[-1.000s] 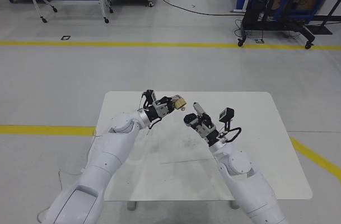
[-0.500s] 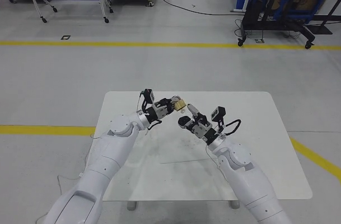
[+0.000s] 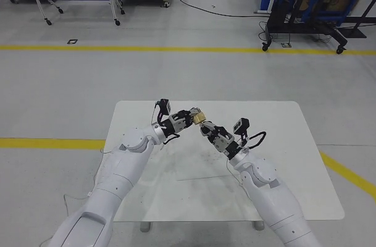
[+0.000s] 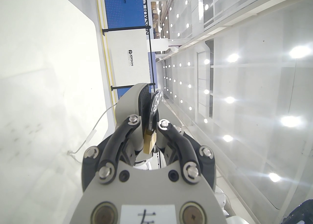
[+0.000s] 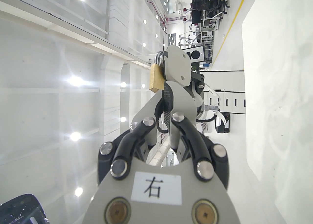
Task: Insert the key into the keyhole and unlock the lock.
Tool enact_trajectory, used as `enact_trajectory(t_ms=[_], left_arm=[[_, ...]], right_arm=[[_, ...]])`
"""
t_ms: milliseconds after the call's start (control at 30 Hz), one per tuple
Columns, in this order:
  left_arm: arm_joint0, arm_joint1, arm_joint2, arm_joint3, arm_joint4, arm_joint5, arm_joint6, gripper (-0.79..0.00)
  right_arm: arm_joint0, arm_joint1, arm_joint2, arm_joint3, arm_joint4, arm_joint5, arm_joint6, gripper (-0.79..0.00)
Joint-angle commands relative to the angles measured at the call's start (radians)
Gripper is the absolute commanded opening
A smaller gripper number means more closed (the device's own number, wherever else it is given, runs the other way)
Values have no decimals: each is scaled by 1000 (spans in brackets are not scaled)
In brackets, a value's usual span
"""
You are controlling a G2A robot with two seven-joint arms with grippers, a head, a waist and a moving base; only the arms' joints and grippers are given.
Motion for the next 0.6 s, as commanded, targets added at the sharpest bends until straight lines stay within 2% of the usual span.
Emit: enact_trajectory(t_ms=[0,167,333,567], left_arm=[[0,0,0,-1,6,-3,3,-785],[2,1,0,-6,15,-20,5,-785],[5,3,-1,-17,48,-67,13,-785],[8,6,-1,-29,103,-116,44,-785]], right_arm=[[-4,0,2,-2,6,4,7,-785],[-5,-3,14,3,147,61,52,-785],[22,-6,32,40,299,196,99,-785],[49,-2,54,78,406,352,162,-785]])
